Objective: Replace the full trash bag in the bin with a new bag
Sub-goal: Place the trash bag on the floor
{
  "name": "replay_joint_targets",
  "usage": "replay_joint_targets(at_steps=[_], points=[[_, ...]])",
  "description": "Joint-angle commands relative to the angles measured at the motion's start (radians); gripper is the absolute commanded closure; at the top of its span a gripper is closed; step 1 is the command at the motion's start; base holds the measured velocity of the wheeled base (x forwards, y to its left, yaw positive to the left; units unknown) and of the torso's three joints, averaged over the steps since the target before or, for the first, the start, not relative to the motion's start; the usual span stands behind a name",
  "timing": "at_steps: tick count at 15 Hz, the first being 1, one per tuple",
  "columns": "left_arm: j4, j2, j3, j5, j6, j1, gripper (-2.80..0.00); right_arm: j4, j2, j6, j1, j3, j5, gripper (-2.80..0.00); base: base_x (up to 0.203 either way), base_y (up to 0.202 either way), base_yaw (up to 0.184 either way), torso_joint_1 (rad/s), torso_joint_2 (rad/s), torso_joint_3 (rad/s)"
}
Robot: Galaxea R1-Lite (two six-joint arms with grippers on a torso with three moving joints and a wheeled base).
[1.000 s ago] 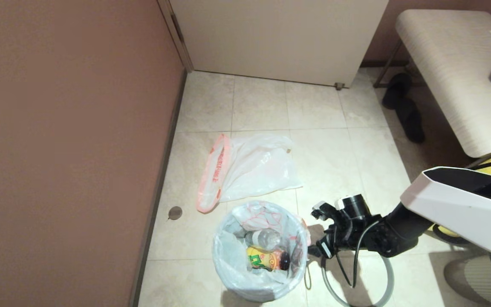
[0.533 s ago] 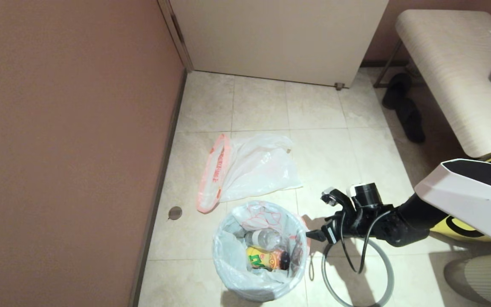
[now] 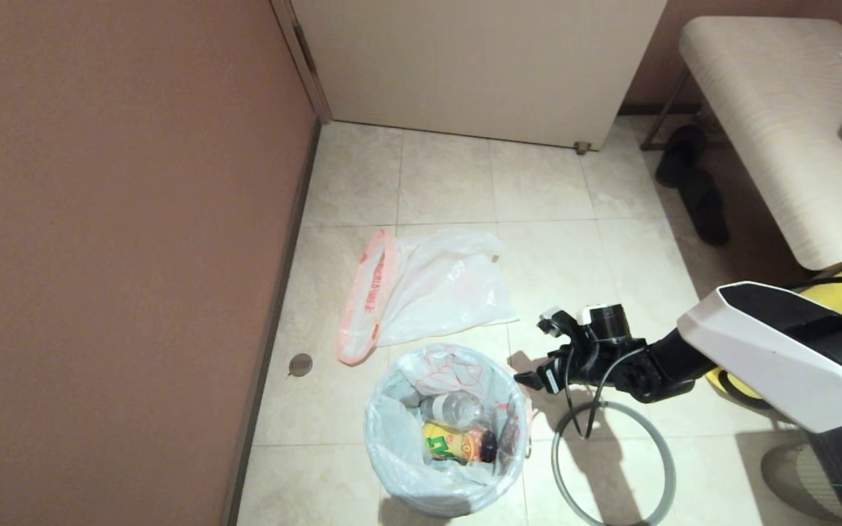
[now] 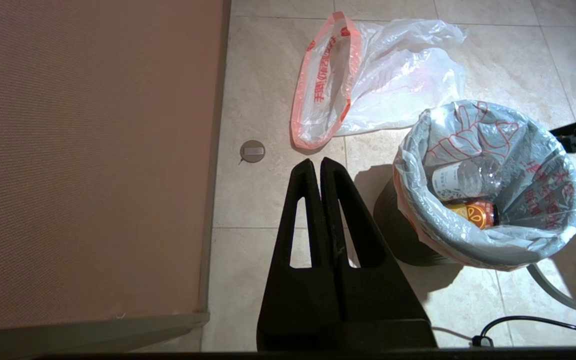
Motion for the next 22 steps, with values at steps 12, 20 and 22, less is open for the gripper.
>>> replay_joint_targets(at_steps=[12,20,22], points=[[0.000,0.001,0.000,0.000,-0.001,0.000,0.00,0.255,0.194,-0.074,0.036,-0.292,-0.124,-2.80,0.000,0.000,0.000,0.000,0.00,0.000],[0.000,0.001,0.000,0.000,-0.001,0.000,0.00,0.131,0.221,-0.069,0.034,-0.348,-0.302,-2.80,0.000,0.000,0.000,0.000,0.00,0.000],[-0.002,0.001,0.000,0.000,-0.001,0.000,0.00,0.097,0.195,-0.072,0.022,-0.348,-0.359,-2.80,0.000,0.000,0.000,0.000,0.00,0.000]])
